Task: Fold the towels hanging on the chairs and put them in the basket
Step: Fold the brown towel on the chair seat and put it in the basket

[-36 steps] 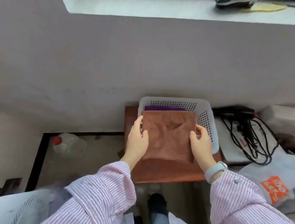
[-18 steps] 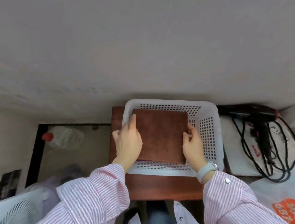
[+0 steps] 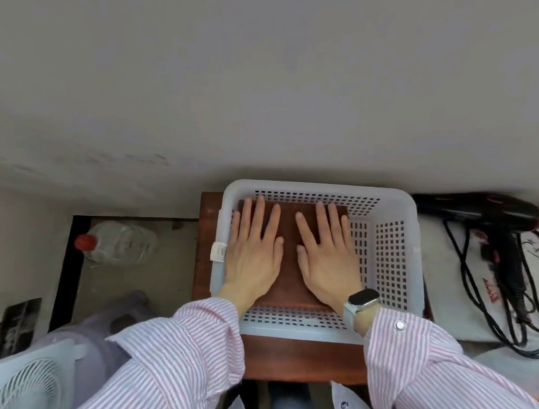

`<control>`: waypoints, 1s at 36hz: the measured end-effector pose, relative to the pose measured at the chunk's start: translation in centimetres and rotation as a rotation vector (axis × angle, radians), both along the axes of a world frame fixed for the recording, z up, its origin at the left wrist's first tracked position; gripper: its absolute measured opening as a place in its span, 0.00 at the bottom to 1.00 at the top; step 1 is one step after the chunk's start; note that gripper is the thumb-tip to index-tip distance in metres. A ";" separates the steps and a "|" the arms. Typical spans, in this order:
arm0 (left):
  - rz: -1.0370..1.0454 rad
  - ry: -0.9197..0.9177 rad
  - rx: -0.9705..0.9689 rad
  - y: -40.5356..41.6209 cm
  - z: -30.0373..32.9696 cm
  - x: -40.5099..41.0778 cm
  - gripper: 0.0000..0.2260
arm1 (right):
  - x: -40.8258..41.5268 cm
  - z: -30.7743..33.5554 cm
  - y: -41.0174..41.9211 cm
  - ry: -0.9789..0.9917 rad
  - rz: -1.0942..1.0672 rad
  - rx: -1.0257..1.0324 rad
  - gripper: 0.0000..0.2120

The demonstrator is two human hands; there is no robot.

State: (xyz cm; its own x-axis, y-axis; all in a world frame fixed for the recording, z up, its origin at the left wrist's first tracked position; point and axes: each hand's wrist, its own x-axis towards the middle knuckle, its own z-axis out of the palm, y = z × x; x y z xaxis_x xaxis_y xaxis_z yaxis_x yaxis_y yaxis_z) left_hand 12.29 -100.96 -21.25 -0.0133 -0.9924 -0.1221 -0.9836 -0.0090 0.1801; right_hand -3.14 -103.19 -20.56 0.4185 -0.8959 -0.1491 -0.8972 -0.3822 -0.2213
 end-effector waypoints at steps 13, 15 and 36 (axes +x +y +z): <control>0.046 -0.066 0.042 0.2 -1.2 -0.6 0.26 | -0.4 -1.7 -0.5 0.018 0.073 0.063 0.26; 0.046 -0.095 0.066 0.0 -0.5 -0.6 0.26 | -0.3 -0.9 -0.6 0.024 0.060 0.102 0.26; 0.811 0.202 -0.172 25.5 19.9 14.2 0.17 | 16.4 18.1 15.6 -0.468 0.368 0.146 0.15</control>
